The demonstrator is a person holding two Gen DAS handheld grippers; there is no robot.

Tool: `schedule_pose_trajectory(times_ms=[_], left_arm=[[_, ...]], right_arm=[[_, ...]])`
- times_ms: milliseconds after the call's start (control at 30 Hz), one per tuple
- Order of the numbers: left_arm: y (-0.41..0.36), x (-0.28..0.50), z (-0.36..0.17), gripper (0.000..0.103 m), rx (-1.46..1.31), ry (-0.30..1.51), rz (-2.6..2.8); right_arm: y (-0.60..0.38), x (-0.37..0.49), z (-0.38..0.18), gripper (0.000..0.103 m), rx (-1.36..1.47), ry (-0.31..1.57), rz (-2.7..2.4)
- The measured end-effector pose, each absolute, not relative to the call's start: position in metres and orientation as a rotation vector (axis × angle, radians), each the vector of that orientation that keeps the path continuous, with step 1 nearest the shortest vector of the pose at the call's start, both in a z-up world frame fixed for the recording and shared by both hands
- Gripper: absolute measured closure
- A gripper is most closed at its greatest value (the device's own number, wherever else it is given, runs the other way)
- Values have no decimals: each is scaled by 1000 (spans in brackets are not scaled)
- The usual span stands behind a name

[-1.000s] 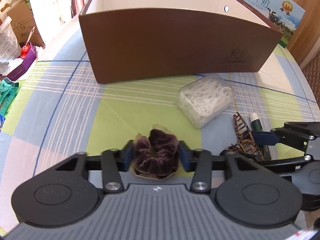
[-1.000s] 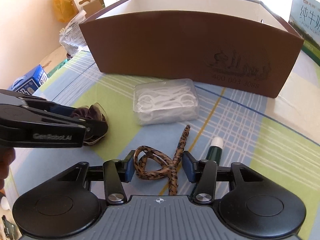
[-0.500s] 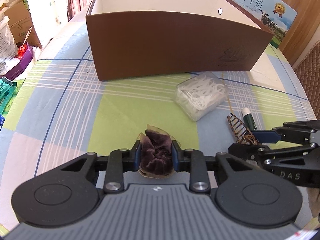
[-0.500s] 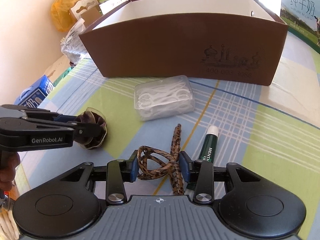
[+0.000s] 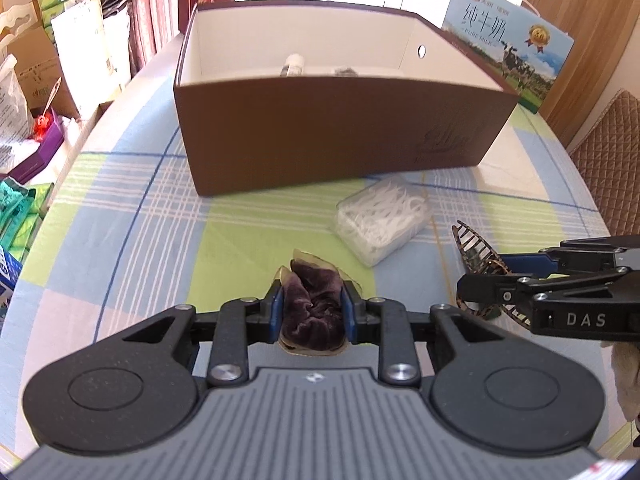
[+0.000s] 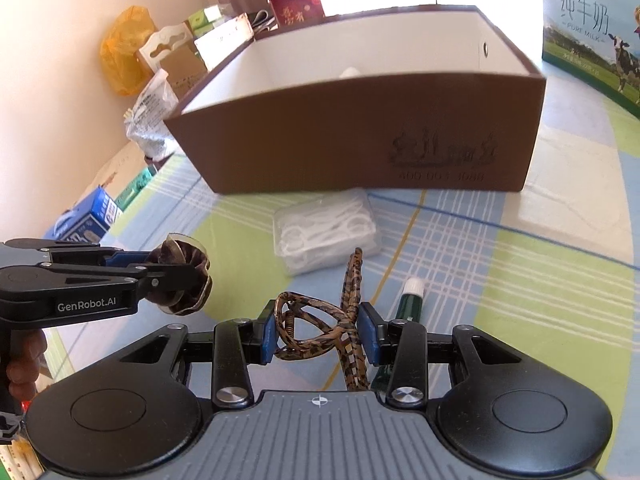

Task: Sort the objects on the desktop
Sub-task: 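Carry the scrunchie with the left tool while the right tool carries the cord into the box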

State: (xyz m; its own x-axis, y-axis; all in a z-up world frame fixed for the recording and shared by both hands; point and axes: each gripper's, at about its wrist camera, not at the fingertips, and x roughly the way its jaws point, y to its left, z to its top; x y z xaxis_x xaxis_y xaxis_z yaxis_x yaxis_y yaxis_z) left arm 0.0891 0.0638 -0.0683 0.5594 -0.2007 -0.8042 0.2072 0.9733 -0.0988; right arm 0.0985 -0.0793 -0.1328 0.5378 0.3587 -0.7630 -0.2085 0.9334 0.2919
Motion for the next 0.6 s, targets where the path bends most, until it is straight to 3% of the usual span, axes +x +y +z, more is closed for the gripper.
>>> schedule_pose_trajectory(times_ms=[600], left_arm=[[51, 117, -30, 79, 24, 855, -302]], right_arm=[[-99, 123, -86, 65, 168, 844, 344]])
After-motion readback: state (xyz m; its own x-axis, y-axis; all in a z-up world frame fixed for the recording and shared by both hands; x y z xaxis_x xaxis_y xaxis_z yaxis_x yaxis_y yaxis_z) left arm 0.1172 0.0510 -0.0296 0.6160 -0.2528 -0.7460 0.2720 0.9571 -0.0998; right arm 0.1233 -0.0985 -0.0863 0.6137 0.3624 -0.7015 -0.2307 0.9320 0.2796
